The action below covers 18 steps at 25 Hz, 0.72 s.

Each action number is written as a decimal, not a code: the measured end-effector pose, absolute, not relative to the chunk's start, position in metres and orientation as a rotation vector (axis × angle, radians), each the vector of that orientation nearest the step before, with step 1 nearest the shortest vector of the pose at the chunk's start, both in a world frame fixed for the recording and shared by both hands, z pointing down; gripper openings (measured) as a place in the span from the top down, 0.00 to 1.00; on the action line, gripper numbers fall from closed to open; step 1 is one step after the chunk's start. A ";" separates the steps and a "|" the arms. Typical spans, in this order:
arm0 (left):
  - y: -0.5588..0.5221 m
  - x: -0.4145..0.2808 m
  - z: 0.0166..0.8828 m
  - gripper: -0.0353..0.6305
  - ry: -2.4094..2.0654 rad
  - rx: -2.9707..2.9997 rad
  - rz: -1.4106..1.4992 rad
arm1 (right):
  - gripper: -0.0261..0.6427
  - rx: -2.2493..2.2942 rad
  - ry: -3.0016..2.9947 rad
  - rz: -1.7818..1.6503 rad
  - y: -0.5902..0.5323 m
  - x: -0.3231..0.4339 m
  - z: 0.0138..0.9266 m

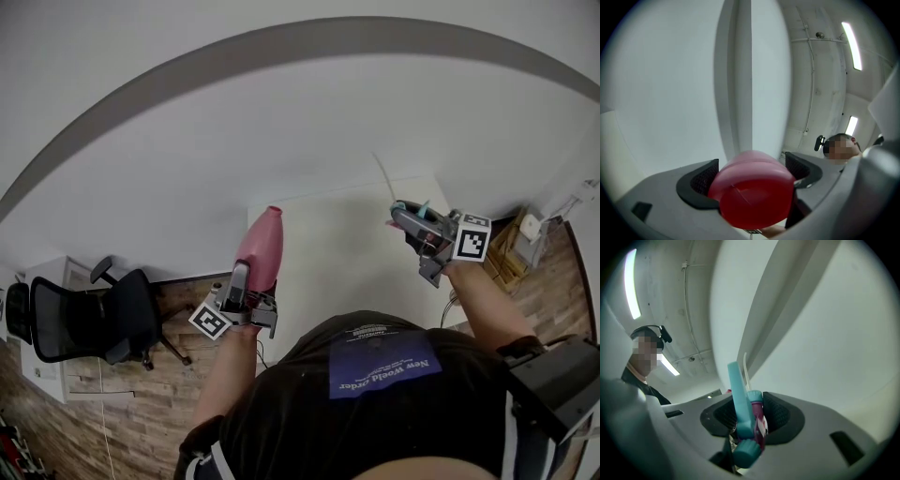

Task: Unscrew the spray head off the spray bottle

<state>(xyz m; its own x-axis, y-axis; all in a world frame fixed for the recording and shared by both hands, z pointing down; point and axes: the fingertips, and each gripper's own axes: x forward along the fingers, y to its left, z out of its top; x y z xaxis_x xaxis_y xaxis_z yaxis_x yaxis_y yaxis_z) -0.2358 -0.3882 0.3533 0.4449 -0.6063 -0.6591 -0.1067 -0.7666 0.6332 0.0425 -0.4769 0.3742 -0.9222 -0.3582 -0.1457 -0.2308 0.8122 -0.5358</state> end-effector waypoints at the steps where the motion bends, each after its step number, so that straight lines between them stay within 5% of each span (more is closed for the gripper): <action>1: -0.388 -0.235 0.354 0.26 -0.597 2.189 -1.293 | 0.77 -0.456 2.752 -0.779 -0.478 0.043 0.375; 18: -0.388 -0.226 0.353 0.26 -0.597 2.227 -1.231 | 0.77 -0.426 2.773 -0.758 -0.476 0.041 0.374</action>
<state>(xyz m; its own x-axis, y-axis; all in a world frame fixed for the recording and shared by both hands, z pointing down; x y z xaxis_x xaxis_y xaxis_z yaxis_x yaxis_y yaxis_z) -0.2265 -0.3884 0.3528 0.4894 -0.6000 -0.6328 -0.1257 -0.7666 0.6296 0.0411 -0.4758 0.3736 -0.9300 -0.3367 -0.1471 -0.2150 0.8234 -0.5252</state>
